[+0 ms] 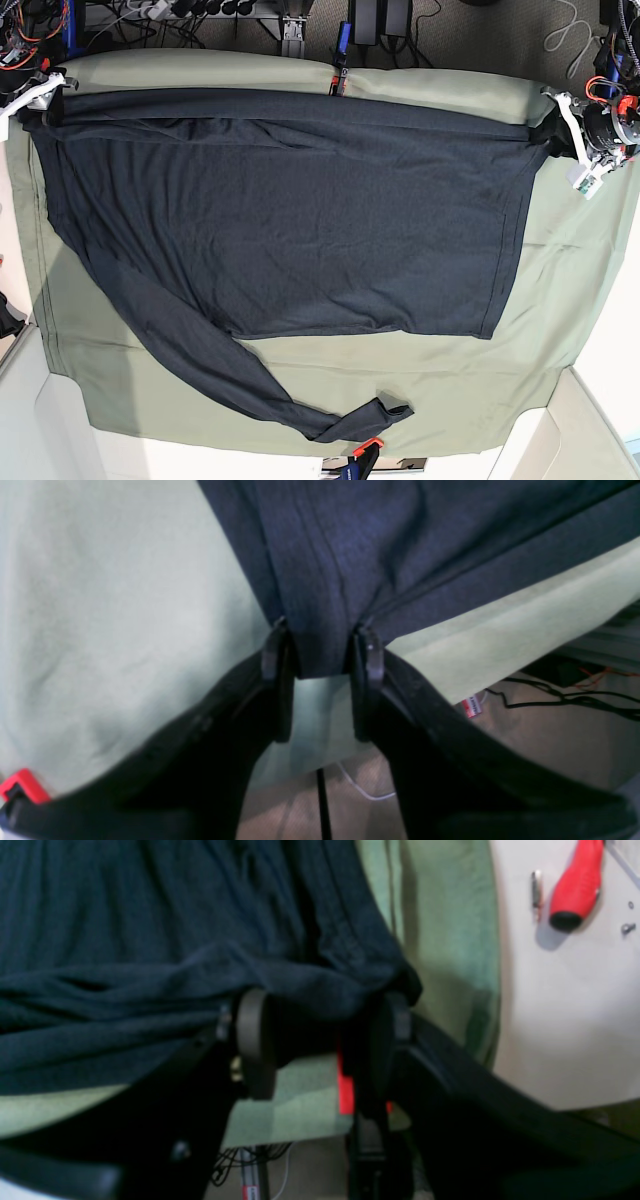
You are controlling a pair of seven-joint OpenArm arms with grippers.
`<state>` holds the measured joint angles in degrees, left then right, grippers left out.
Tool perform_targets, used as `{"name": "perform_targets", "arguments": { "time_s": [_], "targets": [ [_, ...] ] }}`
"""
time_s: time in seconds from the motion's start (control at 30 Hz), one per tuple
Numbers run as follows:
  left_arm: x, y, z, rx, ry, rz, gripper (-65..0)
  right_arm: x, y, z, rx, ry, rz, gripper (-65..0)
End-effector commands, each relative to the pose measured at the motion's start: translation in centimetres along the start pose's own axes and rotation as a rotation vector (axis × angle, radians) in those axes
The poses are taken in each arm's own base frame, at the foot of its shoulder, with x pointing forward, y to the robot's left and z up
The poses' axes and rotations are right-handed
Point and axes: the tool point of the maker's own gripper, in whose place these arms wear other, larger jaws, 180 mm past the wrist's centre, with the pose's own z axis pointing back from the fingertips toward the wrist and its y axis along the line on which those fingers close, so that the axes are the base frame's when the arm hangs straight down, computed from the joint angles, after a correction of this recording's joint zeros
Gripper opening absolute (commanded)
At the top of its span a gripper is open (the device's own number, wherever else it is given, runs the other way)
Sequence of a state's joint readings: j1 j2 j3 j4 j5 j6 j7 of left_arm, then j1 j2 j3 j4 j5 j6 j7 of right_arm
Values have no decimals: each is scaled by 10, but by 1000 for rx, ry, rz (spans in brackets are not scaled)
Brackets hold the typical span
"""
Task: Fold the T-shirt properly
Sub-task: 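Drag the shirt edge with both grippers toward the robot's base, then release the shirt and move both grippers to the shirt's side edges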
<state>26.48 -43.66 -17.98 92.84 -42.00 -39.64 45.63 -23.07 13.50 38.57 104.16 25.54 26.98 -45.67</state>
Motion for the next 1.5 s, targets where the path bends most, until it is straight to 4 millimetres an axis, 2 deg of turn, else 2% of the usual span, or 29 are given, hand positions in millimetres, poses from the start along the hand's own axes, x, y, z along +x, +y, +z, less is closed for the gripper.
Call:
{"name": "perform_targets", "arguments": {
  "time_s": [0.0, 0.13, 0.23, 0.33, 0.43, 0.53, 0.6, 0.83, 0.93, 1.1, 1.13, 1.23, 1.37, 1.47],
  "targets": [
    [11, 10, 7, 25, -26, -13, -441, 14, -3, 5, -3, -48, 9, -365],
    [20, 14, 11, 37, -61, -9, -434, 21, -1, 6, 6, -87, 3, -365],
    [47, 21, 26, 47, -180, 4, -434, 37, -1, 7, 11, -154, -4, -365],
    [72, 31, 43, 65, -275, 18, -433, 64, 3, 5, 23, -224, -11, -365],
    [89, 37, 48, 76, -316, 6, -433, 101, 6, 4, 32, -314, -11, -365],
    [93, 38, 48, 81, -324, 2, -433, 126, 7, 3, 24, -364, -1, -365],
    [94, 39, 49, 85, -325, -2, -433, 134, 9, 1, 35, -375, -4, -365],
    [91, 41, 48, 92, -313, -3, -433, 114, 14, -22, 69, -289, -38, -365],
    [90, 41, 47, 92, -313, 0, -433, 118, 12, -23, 70, -325, -53, -365],
    [95, 41, 49, 93, -337, -2, -428, 146, 12, -26, 80, -389, -71, -365],
    [96, 41, 49, 93, -342, -2, -401, 153, 11, -28, 78, -399, -75, -365],
    [99, 41, 50, 93, -363, -3, -307, 170, 5, -42, 79, -410, -127, -365],
    [105, 37, 46, 81, -371, -18, -304, 188, -1, -64, 95, -423, -221, -365],
    [116, 34, 37, 80, -372, -60, -304, 204, -3, -80, 95, -432, -252, -365]
  ]
}}
